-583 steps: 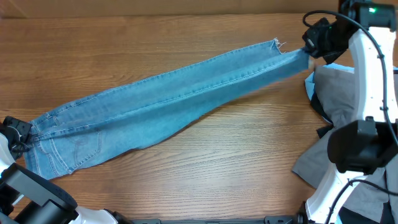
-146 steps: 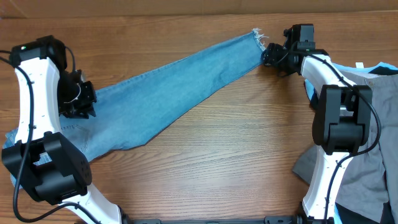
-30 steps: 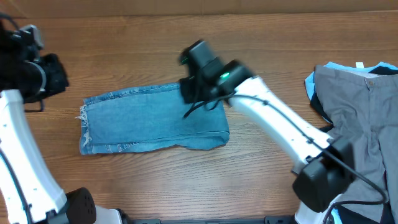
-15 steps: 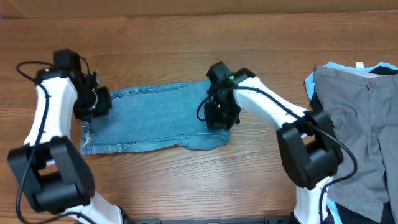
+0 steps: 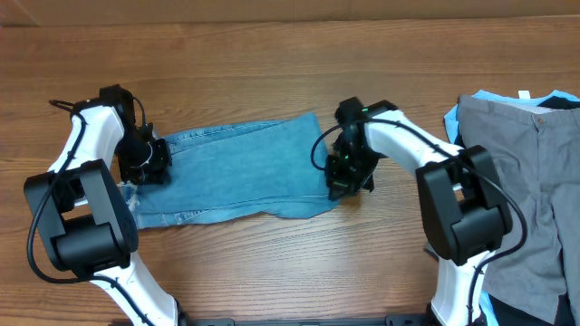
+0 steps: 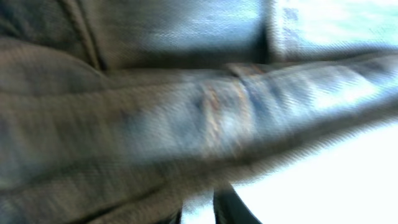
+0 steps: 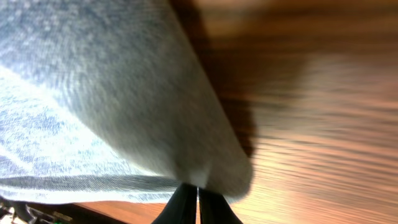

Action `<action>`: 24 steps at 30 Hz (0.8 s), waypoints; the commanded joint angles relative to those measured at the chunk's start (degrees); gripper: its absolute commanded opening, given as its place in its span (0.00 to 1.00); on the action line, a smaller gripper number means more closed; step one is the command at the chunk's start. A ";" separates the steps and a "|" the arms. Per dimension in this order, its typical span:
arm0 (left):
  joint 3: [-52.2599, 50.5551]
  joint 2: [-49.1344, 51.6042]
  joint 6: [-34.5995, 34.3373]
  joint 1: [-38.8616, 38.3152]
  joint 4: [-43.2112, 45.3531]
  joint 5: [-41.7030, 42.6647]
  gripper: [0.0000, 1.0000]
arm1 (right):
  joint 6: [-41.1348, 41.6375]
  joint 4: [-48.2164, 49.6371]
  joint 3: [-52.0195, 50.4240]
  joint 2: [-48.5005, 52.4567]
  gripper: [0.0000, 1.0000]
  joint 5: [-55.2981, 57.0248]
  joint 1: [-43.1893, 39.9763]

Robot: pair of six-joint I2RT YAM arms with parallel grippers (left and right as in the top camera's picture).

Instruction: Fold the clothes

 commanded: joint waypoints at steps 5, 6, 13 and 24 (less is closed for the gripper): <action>9.09 -8.07 4.57 -1.92 -5.46 13.70 0.30 | -6.25 3.89 4.13 -13.55 0.07 -8.81 -0.13; 9.03 -9.05 4.35 -2.73 -5.73 13.88 0.29 | -5.92 5.38 4.13 -14.32 0.07 -10.95 0.24; 2.29 -9.90 4.33 -10.40 -3.48 13.62 0.16 | 0.00 15.89 2.21 -13.00 0.07 -13.57 5.99; -21.88 -9.90 -4.72 -12.07 12.68 12.72 0.09 | 7.43 21.92 0.81 1.73 0.07 -11.78 16.90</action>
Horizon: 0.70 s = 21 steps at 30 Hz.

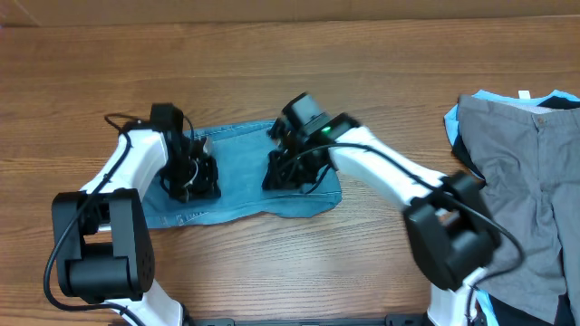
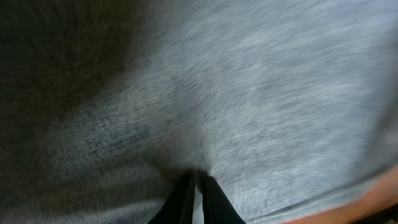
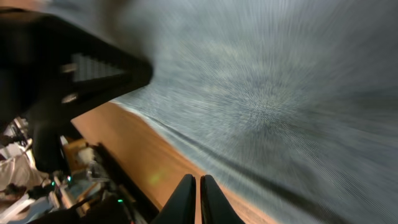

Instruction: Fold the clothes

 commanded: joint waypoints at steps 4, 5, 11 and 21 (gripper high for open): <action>-4.55 0.48 -5.64 2.34 0.52 -5.11 0.09 | 4.55 -3.89 -0.90 8.04 0.04 1.20 2.49; -4.55 0.48 -5.81 3.41 -0.50 -7.37 0.10 | 5.46 -6.80 -0.90 8.07 0.04 4.52 1.46; -4.48 0.46 -5.53 10.38 -2.84 -12.07 0.12 | 7.34 -15.89 -0.87 7.65 0.04 14.86 -6.40; -1.16 0.44 3.74 20.17 -5.49 -3.72 0.22 | -9.62 -20.00 -0.17 4.48 0.04 5.05 -20.50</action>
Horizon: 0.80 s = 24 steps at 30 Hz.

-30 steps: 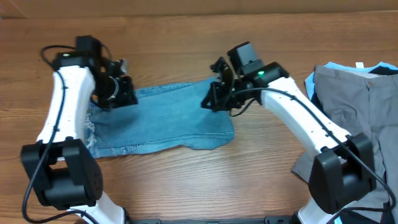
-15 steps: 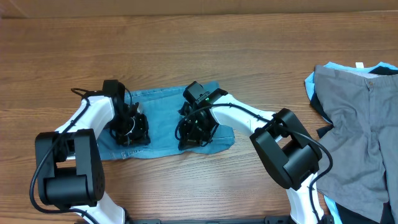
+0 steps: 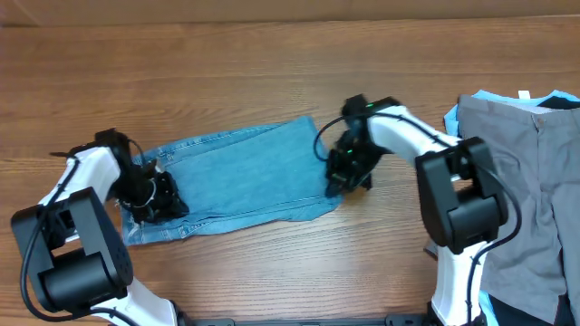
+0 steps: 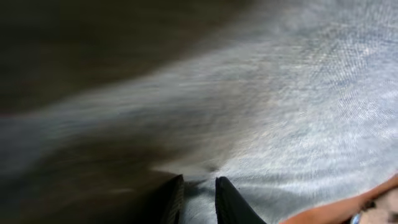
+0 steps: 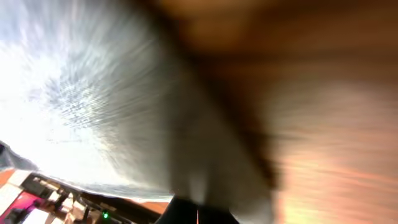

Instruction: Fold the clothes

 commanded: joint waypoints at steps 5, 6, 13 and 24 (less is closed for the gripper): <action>6.12 -0.11 6.80 2.60 -3.43 1.51 0.23 | -23.82 2.45 1.57 -8.09 0.04 -18.91 -2.89; 7.13 -0.28 7.34 2.47 -3.65 2.89 0.23 | -24.33 3.78 1.62 -9.18 0.04 -20.98 -2.47; 10.10 -0.35 8.28 1.97 -3.58 1.95 0.30 | -8.13 20.55 1.42 -12.04 0.04 -16.17 2.56; 11.19 -0.35 8.24 9.55 -7.32 -1.40 0.55 | 1.73 15.69 -0.17 -11.54 0.08 5.44 11.17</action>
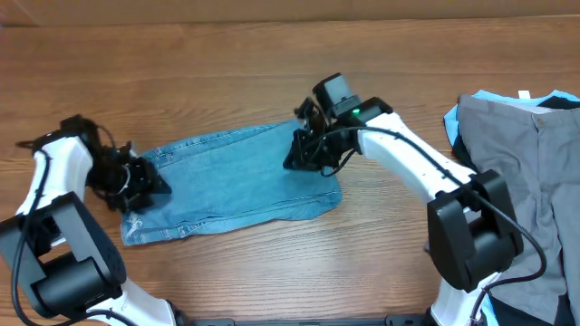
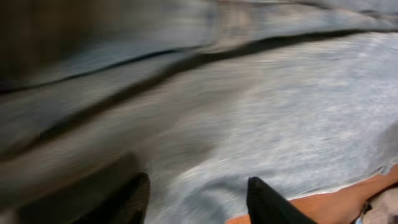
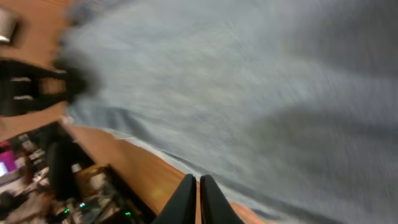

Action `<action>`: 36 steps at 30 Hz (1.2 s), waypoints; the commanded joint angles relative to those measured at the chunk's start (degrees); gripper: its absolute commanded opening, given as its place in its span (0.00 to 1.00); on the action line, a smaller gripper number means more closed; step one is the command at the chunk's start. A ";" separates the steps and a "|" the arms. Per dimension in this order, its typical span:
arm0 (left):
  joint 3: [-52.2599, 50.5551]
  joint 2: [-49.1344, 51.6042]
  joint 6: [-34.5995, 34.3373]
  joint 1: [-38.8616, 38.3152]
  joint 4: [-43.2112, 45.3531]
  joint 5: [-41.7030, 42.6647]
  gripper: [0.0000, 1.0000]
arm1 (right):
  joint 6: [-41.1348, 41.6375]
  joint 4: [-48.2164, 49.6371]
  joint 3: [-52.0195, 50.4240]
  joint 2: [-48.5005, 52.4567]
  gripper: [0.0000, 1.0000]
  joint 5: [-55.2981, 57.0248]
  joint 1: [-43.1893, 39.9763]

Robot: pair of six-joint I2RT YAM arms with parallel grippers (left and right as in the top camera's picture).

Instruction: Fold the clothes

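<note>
A blue denim garment point(image 1: 240, 177) lies flat across the middle of the table point(image 1: 272, 63). My left gripper point(image 1: 136, 186) sits low on its left end. In the left wrist view the left gripper point(image 2: 199, 205) is open, with denim point(image 2: 261, 124) filling the view and spanning the gap between the fingers. My right gripper point(image 1: 304, 154) hangs over the garment's upper right part. In the right wrist view the right gripper point(image 3: 198, 183) is shut, and I see no cloth between its tips, only denim point(image 3: 249, 93) below.
A pile of clothes lies at the right edge: grey trousers point(image 1: 521, 172) on top, a light blue piece point(image 1: 480, 95) under them. Bare wood lies in front of and behind the denim. Table wood point(image 3: 124, 168) shows past the denim's edge.
The left gripper's jaws went from a narrow gap to wide open, still at the denim's left end. The right gripper moved from the right edge leftward, over the garment.
Both grippers were shut at the two ends of the spread denim. Then both stood near its middle with the cloth bunched shorter. Then they were back at the ends with the denim spread out. Now the left is open and the right has come inward.
</note>
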 commanded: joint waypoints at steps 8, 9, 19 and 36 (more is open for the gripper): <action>4.35 -0.35 3.50 7.48 -2.34 -0.61 0.51 | 9.44 -3.23 -2.80 3.78 0.09 20.17 1.57; 4.35 -0.35 3.98 7.06 -2.34 0.09 0.50 | 9.57 -2.97 -2.80 4.70 0.09 20.15 1.03; 11.02 -0.37 7.96 5.07 -7.69 6.75 0.61 | 15.76 -3.80 -2.80 12.98 0.04 23.61 -6.03; 11.34 -0.39 11.34 4.31 -11.32 6.34 0.82 | -0.46 -10.23 0.28 8.33 0.04 18.60 -15.82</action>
